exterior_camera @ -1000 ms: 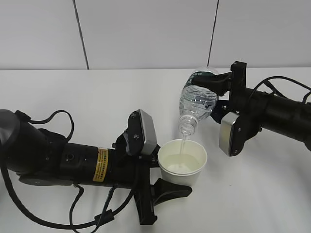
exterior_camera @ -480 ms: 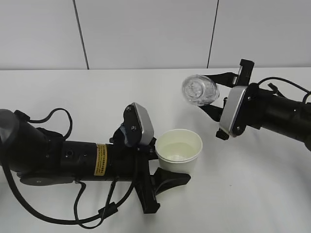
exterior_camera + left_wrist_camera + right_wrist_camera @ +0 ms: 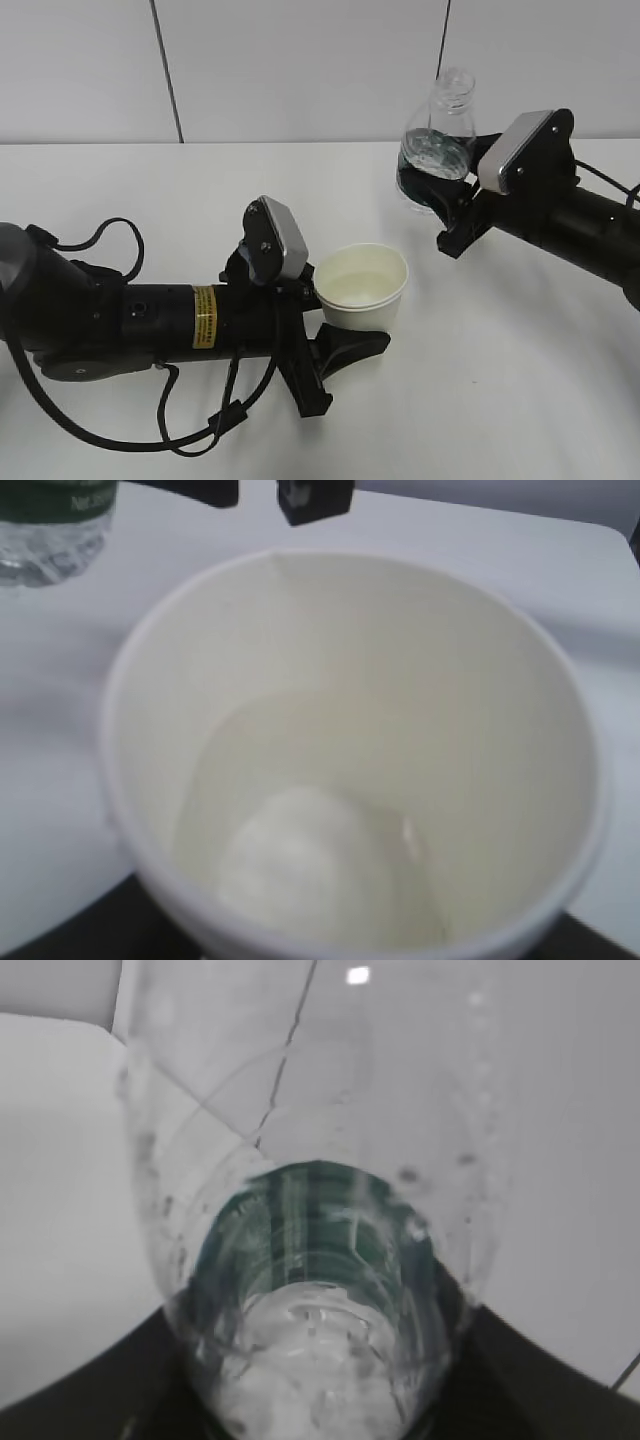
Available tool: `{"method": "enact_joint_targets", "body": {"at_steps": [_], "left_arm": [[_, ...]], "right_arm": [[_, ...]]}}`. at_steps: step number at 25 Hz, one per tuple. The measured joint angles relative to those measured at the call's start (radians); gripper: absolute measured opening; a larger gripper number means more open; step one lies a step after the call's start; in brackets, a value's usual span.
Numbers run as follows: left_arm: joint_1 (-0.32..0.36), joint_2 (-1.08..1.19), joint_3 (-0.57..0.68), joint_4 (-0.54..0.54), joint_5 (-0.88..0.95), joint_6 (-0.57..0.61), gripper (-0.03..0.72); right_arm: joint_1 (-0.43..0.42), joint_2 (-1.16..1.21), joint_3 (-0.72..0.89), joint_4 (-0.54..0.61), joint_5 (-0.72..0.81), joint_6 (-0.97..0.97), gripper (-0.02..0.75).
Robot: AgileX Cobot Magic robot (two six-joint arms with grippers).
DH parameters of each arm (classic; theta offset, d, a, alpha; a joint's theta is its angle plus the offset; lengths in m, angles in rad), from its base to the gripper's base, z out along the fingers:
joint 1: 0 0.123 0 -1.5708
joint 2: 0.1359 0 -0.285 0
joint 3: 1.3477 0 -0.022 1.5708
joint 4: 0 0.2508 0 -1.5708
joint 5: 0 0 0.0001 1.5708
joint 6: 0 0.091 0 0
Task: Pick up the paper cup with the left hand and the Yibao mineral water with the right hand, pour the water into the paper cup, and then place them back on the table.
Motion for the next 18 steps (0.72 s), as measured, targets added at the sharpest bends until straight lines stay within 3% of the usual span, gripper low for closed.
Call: {"method": "enact_joint_targets", "body": {"at_steps": [5, 18], "left_arm": [[0.012, 0.0, 0.0, -0.08, -0.009, 0.099, 0.423], [0.109, 0.011, 0.0, -0.202, 0.013, 0.192, 0.423]], "right_arm": [[0.0, 0.0, 0.009, -0.014, 0.0, 0.116, 0.379], [0.0, 0.013, 0.074, -0.046, 0.008, 0.23, 0.379]]}}
